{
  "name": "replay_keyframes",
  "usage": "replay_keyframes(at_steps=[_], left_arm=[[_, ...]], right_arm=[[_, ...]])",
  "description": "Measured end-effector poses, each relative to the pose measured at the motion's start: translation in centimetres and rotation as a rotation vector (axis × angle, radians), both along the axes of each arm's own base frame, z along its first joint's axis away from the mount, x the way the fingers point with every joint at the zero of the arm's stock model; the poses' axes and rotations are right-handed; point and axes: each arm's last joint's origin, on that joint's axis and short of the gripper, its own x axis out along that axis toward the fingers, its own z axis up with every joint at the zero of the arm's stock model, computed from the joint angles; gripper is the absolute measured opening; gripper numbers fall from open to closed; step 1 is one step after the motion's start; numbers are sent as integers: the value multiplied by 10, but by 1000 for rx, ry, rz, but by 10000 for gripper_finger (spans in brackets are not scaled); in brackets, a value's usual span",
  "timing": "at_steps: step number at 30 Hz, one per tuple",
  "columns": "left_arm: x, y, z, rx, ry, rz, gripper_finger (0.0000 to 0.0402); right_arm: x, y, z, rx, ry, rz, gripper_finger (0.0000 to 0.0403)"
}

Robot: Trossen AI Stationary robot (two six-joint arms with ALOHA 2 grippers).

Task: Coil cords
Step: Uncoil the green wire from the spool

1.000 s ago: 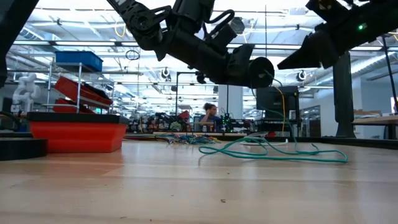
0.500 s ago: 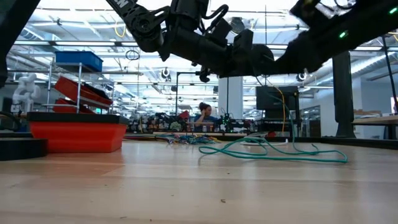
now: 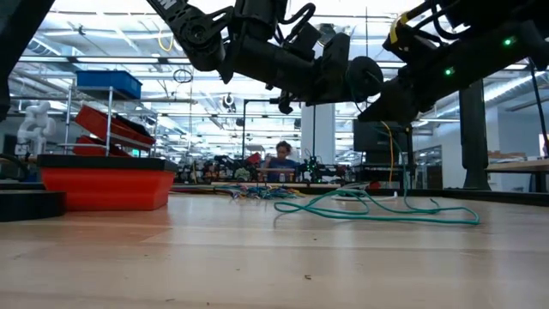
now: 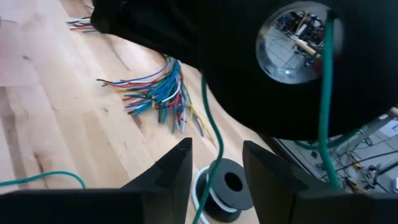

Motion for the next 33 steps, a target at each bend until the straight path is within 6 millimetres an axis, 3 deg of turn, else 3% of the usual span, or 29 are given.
replay_keyframes(at_steps=[9, 21, 26, 33], left_arm=[[0, 1, -2, 11, 20, 2, 0], [-5, 10, -14, 138, 208, 96, 0], [-6, 10, -16, 158, 241, 108, 0], [-7, 14, -12, 177, 236, 117, 0]], right_arm=[[5, 0, 2, 68, -9, 119, 8], [5, 27, 17, 46, -143, 218, 1], [-5, 25, 24, 2, -139, 114, 1], [-23, 15, 14, 180, -90, 61, 0]])
